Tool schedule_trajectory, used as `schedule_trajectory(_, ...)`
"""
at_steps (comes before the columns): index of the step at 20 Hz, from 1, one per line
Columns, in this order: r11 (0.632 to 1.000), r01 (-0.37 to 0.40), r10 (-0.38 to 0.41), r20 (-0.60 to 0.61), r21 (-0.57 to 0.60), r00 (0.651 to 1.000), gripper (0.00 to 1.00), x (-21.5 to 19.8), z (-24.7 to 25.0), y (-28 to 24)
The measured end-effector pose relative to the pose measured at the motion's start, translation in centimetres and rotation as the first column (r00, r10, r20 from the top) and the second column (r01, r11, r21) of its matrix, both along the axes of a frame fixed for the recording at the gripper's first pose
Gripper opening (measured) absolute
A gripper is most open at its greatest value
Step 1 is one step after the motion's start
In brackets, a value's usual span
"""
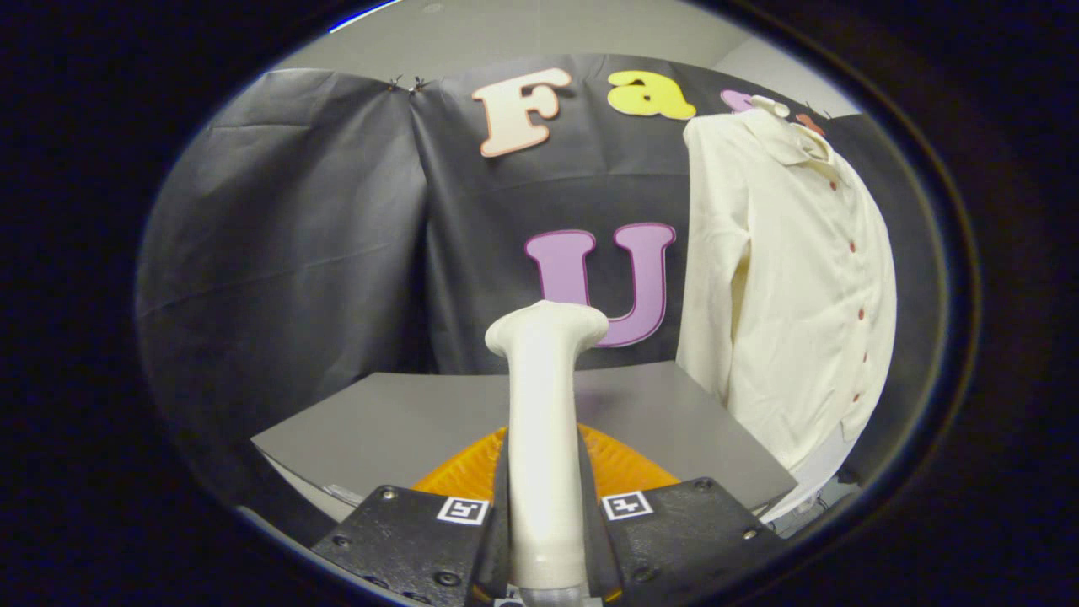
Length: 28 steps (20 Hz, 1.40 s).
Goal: Iron the clothes twice with a garment steamer, once on the left side and once on the right side.
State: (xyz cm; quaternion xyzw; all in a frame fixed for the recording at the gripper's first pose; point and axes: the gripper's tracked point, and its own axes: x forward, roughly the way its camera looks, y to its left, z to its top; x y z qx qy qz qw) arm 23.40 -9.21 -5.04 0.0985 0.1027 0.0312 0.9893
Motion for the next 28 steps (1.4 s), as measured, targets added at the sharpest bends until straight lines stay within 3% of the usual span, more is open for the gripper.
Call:
schedule_trajectory(7, 0.999, 0.002, 0.004, 0.155, -0.039, 0.988, 0.35, -2.7, 6.0, -7.1)
schedule_trajectory(13, 0.998, 0.061, -0.054, 0.275, -0.017, 0.96, 0.34, -2.9, 9.4, -15.3)
schedule_trajectory(20, 0.994, 0.103, -0.085, 0.305, -0.043, 0.949, 0.34, -2.6, 8.1, -21.8)
schedule_trajectory(28, 0.984, 0.18, -0.171, 0.317, 0.0, 0.933, 0.34, 0.5, 6.6, -26.5)
